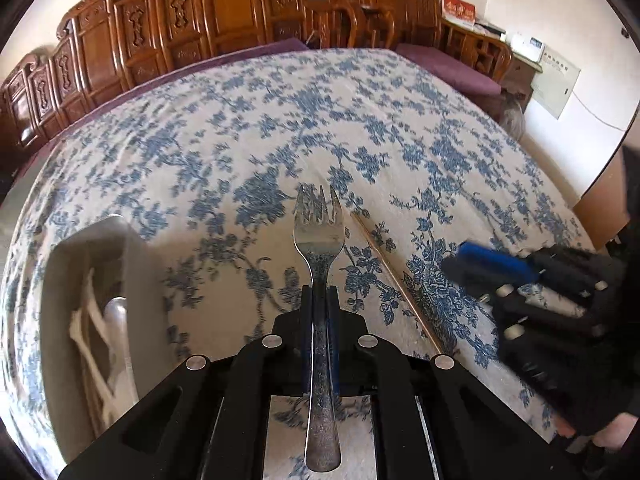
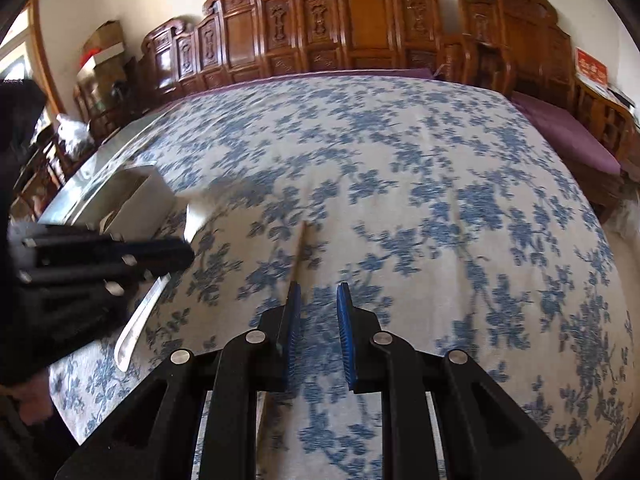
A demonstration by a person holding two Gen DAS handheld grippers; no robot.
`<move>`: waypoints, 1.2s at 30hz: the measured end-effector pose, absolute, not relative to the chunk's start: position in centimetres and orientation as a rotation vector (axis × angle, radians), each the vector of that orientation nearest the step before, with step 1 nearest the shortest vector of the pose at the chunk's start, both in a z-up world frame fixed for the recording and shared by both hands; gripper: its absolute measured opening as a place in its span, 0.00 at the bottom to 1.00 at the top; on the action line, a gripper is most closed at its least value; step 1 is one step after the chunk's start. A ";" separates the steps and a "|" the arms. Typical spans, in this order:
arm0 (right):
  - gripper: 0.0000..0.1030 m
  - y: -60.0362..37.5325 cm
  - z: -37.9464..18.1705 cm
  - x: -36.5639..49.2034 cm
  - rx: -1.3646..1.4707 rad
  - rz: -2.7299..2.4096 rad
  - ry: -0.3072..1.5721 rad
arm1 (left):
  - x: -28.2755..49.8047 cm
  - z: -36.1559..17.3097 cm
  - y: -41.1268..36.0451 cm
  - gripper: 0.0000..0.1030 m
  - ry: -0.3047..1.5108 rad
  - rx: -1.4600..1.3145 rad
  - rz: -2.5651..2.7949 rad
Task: Organize utensils
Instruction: 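Grasp the wooden chopstick on the cloth with the right tool while the left tool holds the fork, then lower the metal fork into the grey tray and open the left tool while the right tool holds the chopstick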
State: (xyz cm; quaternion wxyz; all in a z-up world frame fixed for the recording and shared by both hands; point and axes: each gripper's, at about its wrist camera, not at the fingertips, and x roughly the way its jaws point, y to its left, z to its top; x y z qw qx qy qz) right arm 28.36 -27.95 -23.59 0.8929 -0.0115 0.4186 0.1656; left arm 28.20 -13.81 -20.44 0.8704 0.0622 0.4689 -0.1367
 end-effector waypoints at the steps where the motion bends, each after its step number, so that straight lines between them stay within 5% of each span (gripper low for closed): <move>1: 0.20 -27.6 -23.7 28.3 -0.034 0.348 0.873 | 28.0 -20.0 -13.5 0.06 0.972 0.128 -0.287; 24: 0.19 -24.0 -26.0 26.6 -0.168 0.336 0.941 | 24.3 -13.7 -9.3 0.06 0.850 0.102 -0.256; 26: 0.08 -24.1 -26.0 26.5 -0.167 0.327 0.942 | 24.0 -13.1 -8.8 0.06 0.841 0.103 -0.247; 36: 0.06 -24.4 -25.2 25.6 -0.156 0.319 0.922 | 22.3 -11.3 -6.2 0.06 0.808 0.098 -0.205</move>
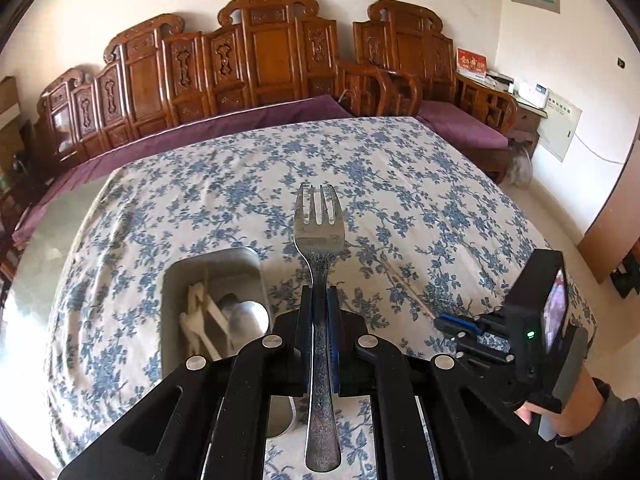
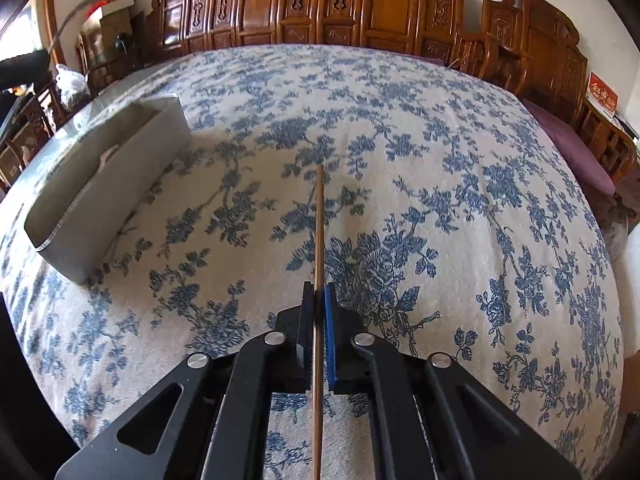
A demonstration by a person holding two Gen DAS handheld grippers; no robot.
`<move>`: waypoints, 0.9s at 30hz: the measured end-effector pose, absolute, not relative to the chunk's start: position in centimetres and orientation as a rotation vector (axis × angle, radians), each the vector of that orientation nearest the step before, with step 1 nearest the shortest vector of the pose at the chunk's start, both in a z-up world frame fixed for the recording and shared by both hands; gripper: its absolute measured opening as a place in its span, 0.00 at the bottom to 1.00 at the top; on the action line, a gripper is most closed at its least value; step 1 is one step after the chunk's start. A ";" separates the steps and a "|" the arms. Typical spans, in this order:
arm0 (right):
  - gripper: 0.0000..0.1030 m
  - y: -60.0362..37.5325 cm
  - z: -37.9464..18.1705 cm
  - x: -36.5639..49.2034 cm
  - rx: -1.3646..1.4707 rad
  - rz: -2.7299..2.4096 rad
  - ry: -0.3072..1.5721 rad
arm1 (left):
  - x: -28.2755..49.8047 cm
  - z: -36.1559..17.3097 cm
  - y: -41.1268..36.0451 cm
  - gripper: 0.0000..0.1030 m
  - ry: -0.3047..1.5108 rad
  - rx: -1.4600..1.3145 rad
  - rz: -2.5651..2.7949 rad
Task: Organize utensils
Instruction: 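Lower the metal fork into the grey tray and open the left tool while the right tool holds the chopstick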
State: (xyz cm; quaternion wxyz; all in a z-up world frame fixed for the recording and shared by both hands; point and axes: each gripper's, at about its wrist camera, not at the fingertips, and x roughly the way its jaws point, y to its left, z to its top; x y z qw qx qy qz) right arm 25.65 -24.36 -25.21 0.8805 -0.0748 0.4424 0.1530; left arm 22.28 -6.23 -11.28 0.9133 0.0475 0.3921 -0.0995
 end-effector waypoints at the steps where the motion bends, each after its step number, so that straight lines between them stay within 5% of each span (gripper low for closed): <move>1: 0.06 -24.3 -25.0 25.6 -0.151 0.323 0.915 | 22.2 -11.3 -5.9 0.06 0.807 0.096 -0.200; 27: 0.06 -22.6 -21.2 24.7 -0.078 0.442 0.780 | 27.2 -17.7 1.8 0.06 0.923 0.060 -0.068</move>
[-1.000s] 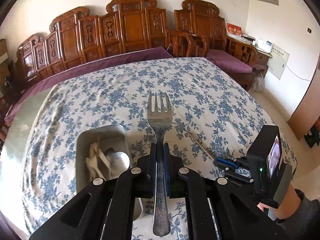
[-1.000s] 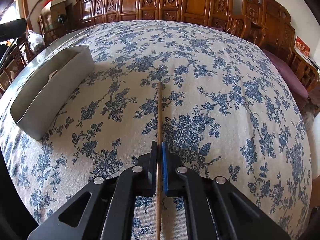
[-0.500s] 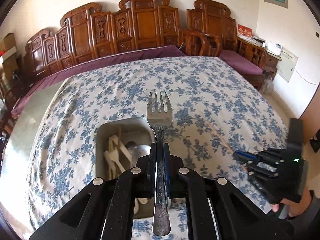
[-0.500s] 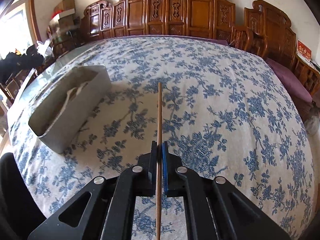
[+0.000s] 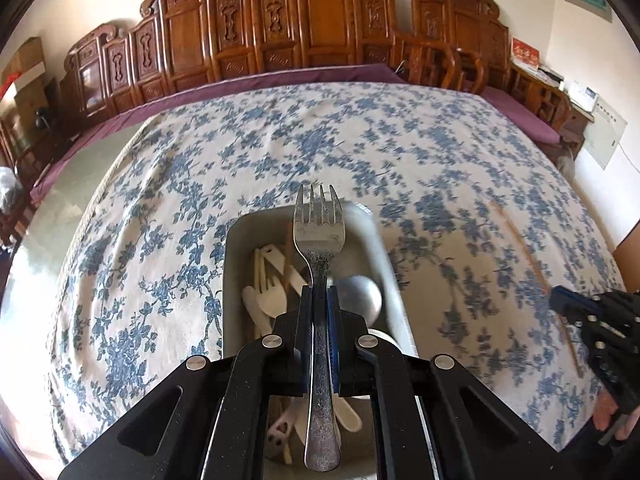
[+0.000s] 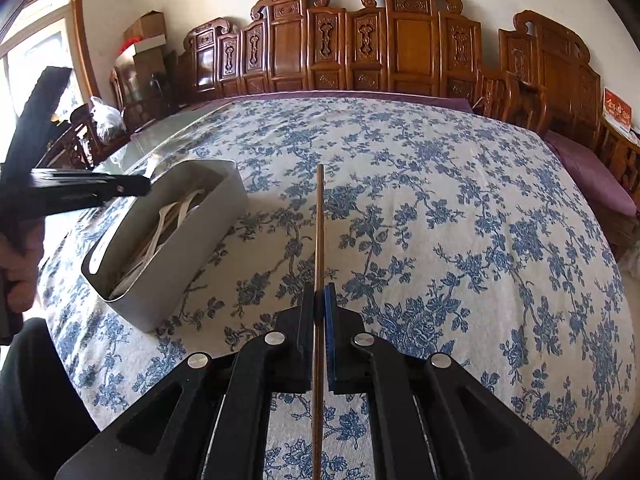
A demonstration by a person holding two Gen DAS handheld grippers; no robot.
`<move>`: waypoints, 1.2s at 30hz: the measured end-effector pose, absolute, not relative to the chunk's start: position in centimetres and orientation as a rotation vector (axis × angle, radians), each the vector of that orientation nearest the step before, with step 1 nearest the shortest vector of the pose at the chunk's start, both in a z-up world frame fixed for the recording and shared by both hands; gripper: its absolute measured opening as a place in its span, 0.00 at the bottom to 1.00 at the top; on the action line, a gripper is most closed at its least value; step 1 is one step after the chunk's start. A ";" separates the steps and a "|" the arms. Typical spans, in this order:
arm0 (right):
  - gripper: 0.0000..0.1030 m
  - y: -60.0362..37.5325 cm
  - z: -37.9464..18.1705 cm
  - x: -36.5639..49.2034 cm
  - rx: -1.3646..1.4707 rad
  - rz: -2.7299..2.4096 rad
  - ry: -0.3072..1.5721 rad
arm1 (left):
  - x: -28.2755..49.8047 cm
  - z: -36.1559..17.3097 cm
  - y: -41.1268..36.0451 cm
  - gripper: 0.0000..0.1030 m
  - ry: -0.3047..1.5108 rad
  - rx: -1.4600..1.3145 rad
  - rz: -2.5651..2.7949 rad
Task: Organize utensils
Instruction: 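Lower the metal fork into the grey tray and open the left tool while the right tool holds the chopstick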
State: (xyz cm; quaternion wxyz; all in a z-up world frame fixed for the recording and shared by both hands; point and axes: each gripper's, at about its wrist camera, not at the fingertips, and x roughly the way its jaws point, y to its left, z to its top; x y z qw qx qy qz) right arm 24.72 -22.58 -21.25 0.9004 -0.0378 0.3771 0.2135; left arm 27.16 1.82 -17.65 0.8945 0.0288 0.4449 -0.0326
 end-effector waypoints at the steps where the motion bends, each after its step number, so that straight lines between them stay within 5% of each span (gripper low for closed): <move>1: 0.06 -22.6 -21.2 24.7 -0.077 0.443 0.779 | 27.5 -18.1 2.0 0.06 0.933 0.059 -0.063; 22: 0.06 -22.6 -21.1 25.0 -0.066 0.446 0.776 | 29.3 -22.5 1.9 0.07 1.049 0.074 -0.065; 25: 0.06 -22.5 -21.3 25.1 -0.070 0.440 0.784 | 28.9 -22.2 2.0 0.16 1.038 0.085 -0.064; 36: 0.06 -21.8 -21.0 24.3 -0.083 0.424 0.796 | 25.8 -18.0 4.1 0.26 0.957 0.057 -0.075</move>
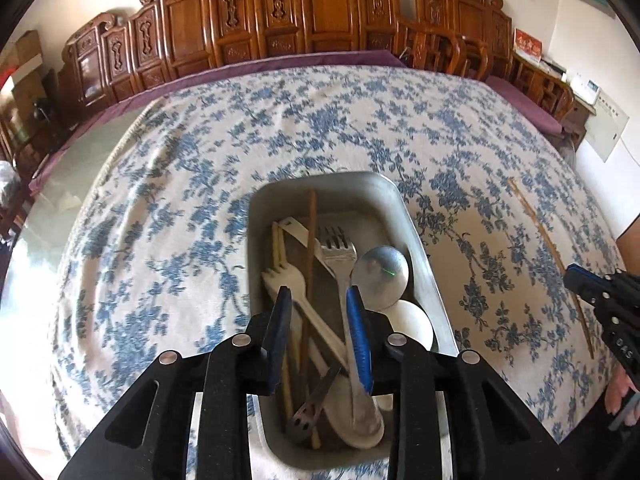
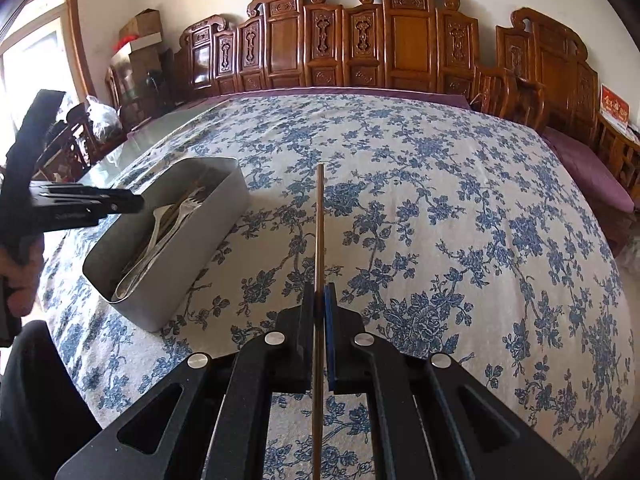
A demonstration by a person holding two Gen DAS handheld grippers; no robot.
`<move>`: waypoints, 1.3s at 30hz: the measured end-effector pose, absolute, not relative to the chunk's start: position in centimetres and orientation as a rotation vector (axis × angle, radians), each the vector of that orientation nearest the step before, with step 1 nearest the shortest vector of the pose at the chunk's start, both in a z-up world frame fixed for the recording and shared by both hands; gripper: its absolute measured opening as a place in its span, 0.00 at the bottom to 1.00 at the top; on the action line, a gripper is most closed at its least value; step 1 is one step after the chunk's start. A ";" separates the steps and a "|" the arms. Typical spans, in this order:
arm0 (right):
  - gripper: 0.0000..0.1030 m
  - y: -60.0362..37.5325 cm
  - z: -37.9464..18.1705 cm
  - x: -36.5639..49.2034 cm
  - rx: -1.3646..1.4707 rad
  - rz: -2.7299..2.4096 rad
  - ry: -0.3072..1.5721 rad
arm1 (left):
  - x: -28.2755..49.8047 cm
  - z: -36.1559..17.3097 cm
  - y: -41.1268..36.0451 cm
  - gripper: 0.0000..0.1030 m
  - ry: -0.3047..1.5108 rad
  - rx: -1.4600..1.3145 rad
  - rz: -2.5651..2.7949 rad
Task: Organize utensils
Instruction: 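Lower the metal fork into the grey tray and open the left tool while the right tool holds the chopstick, then lower the wooden chopstick into the grey tray and open the right tool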
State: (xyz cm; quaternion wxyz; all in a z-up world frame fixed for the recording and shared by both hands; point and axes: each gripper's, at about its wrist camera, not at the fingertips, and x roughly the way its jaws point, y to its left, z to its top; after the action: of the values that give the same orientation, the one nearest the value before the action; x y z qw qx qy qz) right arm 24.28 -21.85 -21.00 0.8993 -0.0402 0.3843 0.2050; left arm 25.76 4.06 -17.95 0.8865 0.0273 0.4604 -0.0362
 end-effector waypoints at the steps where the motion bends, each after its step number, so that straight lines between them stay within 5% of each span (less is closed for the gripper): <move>1: 0.06 -21.6 -20.8 24.2 -0.086 0.426 0.795 | 25.4 -17.5 4.3 0.26 0.950 0.056 -0.076; 18: 0.06 -11.9 -17.5 24.6 -0.073 0.570 0.785 | 23.0 -13.6 8.4 0.26 0.866 -0.001 -0.059; 39: 0.06 -4.0 -21.8 29.8 0.007 0.575 0.940 | 22.5 -13.0 11.2 0.26 0.854 -0.033 -0.054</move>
State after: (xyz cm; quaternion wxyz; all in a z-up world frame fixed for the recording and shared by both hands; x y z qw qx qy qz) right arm 29.76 -3.98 -21.83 0.8519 0.0031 0.4467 0.2732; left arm 22.46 11.22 -13.03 0.9097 -0.0162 0.4142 -0.0262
